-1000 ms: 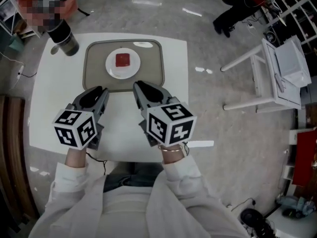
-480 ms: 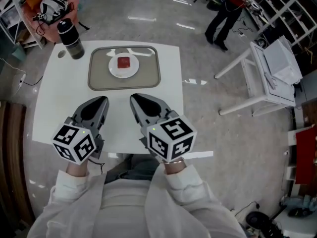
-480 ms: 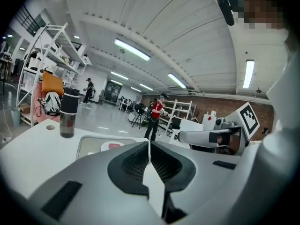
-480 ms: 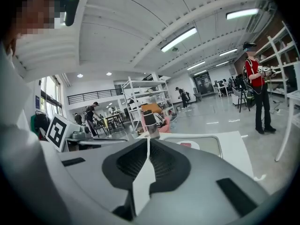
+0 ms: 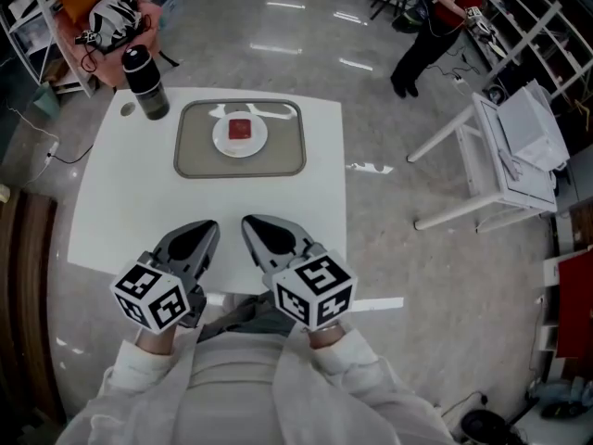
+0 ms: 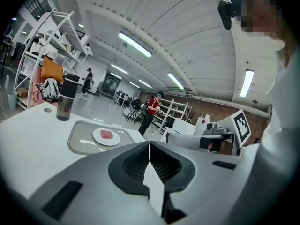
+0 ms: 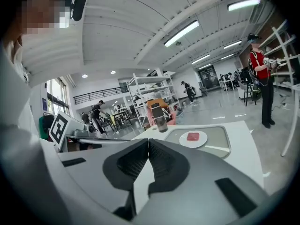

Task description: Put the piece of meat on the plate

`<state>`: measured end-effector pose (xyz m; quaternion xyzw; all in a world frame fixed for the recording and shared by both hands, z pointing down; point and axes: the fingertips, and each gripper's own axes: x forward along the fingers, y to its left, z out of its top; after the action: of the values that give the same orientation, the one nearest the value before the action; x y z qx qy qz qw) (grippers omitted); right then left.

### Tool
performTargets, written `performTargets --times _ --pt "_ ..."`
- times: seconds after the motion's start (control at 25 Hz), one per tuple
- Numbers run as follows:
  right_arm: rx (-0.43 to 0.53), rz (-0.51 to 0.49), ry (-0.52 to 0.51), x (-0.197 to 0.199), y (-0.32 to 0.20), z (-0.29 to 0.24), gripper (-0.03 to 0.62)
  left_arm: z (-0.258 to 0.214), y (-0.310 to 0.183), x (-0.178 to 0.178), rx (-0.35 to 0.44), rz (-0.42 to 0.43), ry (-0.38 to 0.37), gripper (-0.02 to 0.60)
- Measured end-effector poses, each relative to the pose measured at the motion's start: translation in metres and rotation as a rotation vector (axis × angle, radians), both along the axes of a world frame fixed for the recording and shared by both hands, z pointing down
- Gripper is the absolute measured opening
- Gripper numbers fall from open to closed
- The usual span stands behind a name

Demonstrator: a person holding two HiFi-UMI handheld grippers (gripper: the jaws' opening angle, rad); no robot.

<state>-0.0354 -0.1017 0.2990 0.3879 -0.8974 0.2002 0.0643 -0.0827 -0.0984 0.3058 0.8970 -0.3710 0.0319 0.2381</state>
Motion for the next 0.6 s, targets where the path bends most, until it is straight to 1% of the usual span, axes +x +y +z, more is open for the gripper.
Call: performTargets --times 0.12,0.24,0.36,0.6 --pt "0.000 -0.005 0.007 0.004 0.004 0.003 0.015 0.008 0.005 0.001 -0.033 -0.009 -0.011 0.011" --pt "0.007 -0.032 0.016 0.003 0.007 0.004 0.015 0.014 0.009 0.002 -0.060 -0.018 -0.016 0.011" --pt "-0.003 -0.046 0.017 0.004 0.009 0.008 0.015 0.020 0.012 0.011 -0.082 -0.008 -0.019 0.011" --pt "-0.039 -0.055 0.039 0.013 0.017 0.019 0.015 0.026 0.015 0.031 -0.118 0.011 0.012 0.011"
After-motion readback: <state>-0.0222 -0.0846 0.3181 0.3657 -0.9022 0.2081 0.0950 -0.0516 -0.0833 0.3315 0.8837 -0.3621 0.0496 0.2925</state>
